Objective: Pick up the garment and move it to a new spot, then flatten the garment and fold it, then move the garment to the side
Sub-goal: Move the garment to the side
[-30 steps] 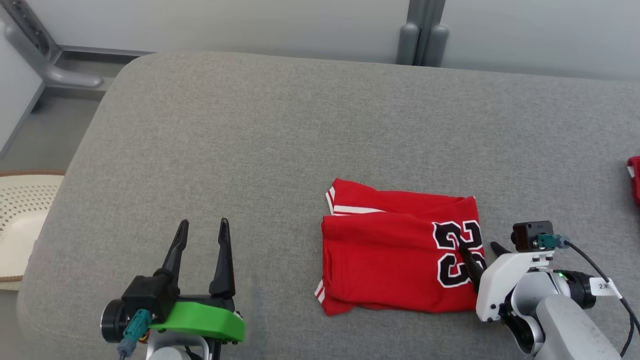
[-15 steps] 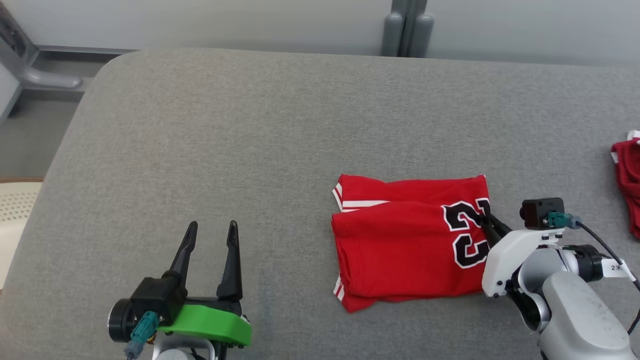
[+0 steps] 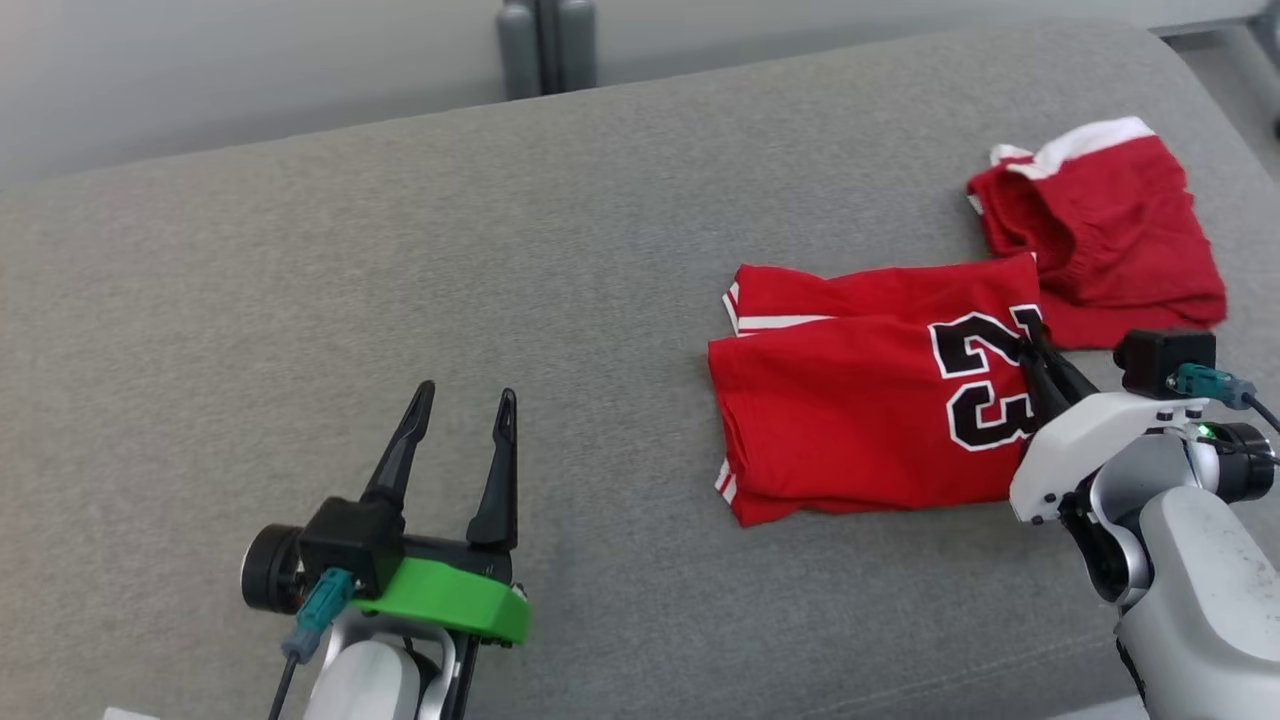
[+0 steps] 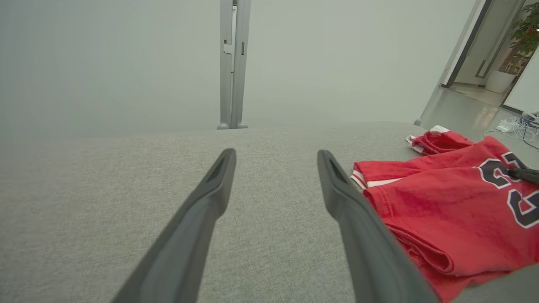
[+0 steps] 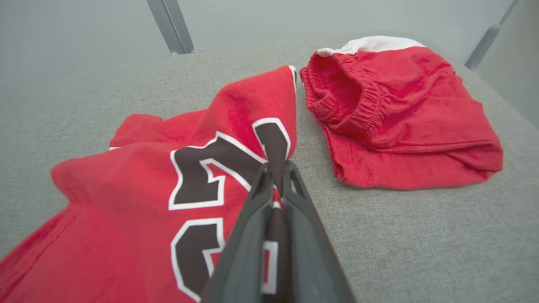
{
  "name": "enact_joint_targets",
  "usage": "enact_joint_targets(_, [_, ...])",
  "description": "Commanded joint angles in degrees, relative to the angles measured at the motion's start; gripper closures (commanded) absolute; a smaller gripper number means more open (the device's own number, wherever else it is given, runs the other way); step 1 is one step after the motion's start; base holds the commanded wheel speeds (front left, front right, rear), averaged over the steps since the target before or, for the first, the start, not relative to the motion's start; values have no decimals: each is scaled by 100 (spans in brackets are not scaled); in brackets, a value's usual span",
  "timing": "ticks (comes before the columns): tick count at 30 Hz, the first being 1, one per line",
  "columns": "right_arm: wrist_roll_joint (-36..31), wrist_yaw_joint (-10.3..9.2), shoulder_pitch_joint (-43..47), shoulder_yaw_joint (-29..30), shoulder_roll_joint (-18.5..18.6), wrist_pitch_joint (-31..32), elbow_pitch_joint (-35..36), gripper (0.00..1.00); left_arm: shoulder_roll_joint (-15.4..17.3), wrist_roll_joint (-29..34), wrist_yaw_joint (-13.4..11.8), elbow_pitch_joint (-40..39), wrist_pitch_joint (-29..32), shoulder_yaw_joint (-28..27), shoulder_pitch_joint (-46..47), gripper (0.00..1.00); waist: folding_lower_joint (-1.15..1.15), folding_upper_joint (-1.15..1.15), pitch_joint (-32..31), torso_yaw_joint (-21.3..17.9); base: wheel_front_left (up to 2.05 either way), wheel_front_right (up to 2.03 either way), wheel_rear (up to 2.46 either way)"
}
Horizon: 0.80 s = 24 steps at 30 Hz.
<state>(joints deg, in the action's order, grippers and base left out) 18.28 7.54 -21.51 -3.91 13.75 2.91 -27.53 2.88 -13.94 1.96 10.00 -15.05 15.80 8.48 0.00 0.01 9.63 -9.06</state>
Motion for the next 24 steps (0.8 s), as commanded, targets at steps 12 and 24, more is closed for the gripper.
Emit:
enact_joint_targets(12, [52, -12, -444, -46, -41, -339, -95, 100, 116, 50, 4, 169, -10, 63, 318, 0, 0, -1, 577, -869, 0, 0, 0])
enact_joint_targets(24, [-234, -12, -1142, 150, 827, 142, -174, 100, 44, -153, -65, 135, -13, 130, 177, 0, 0, -1, 222, 40, 0, 0, 0])
